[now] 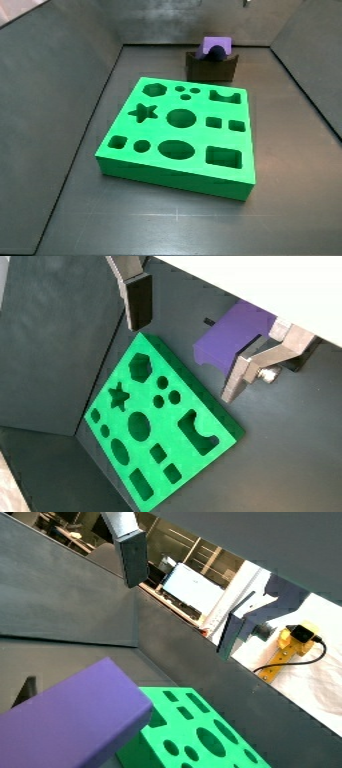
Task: Pick up the arch object. Move up. Place the arch object on the fixture. Regrasp the arch object. Rotate the arch object. Move to above the board. Insert the arch object.
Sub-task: Regrasp the arch object.
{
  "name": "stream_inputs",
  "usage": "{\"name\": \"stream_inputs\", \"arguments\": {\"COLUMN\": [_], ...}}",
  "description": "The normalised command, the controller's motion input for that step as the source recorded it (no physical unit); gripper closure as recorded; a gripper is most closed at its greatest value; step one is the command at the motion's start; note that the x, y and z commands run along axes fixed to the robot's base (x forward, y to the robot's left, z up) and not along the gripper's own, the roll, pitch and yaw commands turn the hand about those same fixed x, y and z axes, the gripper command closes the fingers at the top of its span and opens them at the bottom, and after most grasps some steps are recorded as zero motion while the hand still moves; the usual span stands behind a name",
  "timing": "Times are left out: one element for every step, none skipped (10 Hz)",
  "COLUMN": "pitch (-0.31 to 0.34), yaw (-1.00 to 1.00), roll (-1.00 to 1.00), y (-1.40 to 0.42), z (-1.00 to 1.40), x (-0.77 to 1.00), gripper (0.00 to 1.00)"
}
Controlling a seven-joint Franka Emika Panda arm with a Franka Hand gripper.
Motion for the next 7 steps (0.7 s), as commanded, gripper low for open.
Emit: {"name": "stream_inputs", "arguments": {"pitch": [0.042,0.038,0.034,0.032,0.033,0.035,0.034], "yaw": [0.04,0.04,0.04,0.04,0.04,0.04,0.04], "roll": [1.00,1.00,1.00,1.00,1.00,1.00,1.00], "y": [-0.68,-0.50,-0.29,-0.13,-0.07,-0.03,-0.03], "z": [0.72,0.55,0.34,0.13,0.03,0.02,0.01], "x": [0.14,0.06,0.01,-0.01,0.01,0.01,0.00], "gripper": [0.00,0.00,0.00,0.00,0.00,0.00,0.00]}}
